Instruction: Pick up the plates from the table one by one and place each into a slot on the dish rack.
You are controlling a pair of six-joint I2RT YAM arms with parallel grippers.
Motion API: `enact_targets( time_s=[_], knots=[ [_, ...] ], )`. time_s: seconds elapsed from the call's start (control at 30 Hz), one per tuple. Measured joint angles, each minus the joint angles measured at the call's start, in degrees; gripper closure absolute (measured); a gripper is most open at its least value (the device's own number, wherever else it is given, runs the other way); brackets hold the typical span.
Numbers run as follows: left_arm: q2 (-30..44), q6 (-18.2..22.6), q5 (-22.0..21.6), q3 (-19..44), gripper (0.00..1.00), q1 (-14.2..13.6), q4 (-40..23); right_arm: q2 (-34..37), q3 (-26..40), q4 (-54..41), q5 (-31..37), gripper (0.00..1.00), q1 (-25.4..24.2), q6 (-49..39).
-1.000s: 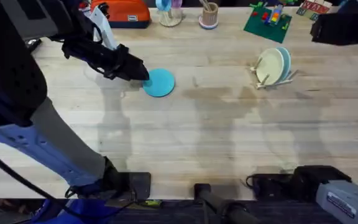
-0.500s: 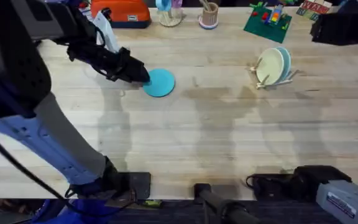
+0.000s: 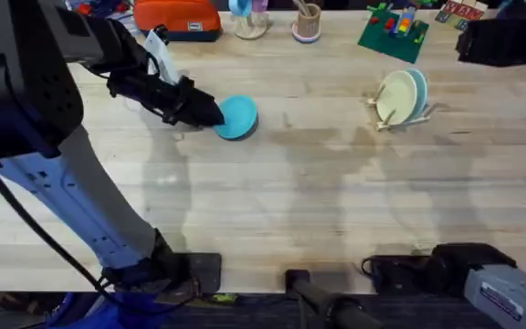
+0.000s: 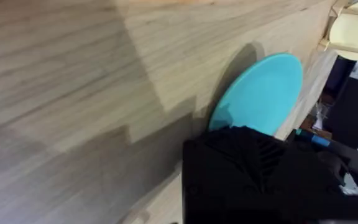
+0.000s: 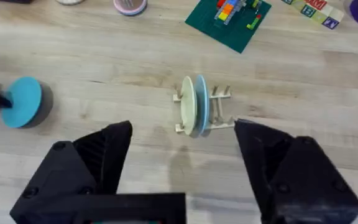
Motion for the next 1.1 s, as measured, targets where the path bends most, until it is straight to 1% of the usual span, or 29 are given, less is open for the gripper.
enact_targets(
  time_s=[0.53, 0.6, 0.7, 0.87, 0.97, 1.1],
  knots=[
    [0.0, 0.0, 0.0, 0.0, 0.96, 0.0, 0.08, 0.0, 0.0, 0.31, -0.08, 0.007, 0.0, -0.02],
    [0.0, 0.0, 0.0, 0.0, 0.96, 0.0, 0.08, 0.0, 0.0, 0.33, -1.0, 0.007, 0.0, -0.02],
    [0.0, -0.01, 0.0, 0.0, 0.96, 0.0, 0.08, 0.02, 0.0, 0.68, -3.67, 0.007, 0.0, 0.57],
    [0.0, -0.02, 0.0, 0.0, 0.96, 0.0, 0.1, 1.5, 0.14, 0.81, -10.17, 0.007, 0.0, 4.55],
    [0.0, -0.02, 0.0, 0.0, 0.96, 0.0, 0.1, 4.66, 0.33, 0.87, -14.93, 0.007, 0.0, 7.48],
    [0.0, -0.02, 0.0, 0.0, 0.96, 0.0, 0.1, 10.64, 0.33, 1.01, -21.82, 0.007, 0.02, 12.51]
  ],
)
